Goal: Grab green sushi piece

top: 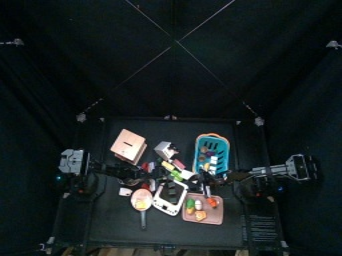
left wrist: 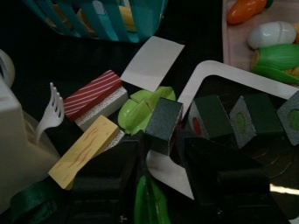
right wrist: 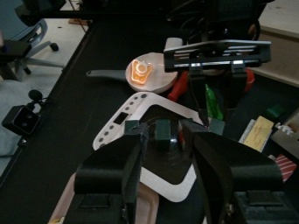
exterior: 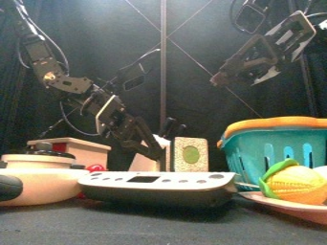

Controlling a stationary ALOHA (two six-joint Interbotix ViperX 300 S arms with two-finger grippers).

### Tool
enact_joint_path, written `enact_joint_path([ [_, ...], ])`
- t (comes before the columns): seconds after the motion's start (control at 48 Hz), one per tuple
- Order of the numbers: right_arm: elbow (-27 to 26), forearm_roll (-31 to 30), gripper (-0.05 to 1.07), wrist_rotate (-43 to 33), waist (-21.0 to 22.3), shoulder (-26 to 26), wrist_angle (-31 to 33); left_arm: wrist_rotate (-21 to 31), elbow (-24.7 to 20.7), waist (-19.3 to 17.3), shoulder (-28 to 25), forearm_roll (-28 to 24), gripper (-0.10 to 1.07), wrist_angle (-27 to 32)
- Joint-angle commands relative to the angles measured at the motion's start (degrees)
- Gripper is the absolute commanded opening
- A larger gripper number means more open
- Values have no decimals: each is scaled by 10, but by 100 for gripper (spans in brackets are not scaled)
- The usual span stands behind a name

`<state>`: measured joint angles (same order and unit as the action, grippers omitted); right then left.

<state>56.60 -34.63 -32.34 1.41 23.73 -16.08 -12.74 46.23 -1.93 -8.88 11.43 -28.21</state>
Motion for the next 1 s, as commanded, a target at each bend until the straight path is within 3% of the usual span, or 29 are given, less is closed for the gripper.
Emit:
enact_joint_path([
  [0.0, -5, 2, 76, 0, 3, 9, -3, 0, -11, -2, 10, -2, 65, -3],
  [0.979, -1, 4, 76, -2, 4, 9, -3, 1, 4, 4, 54, 0, 63, -3],
])
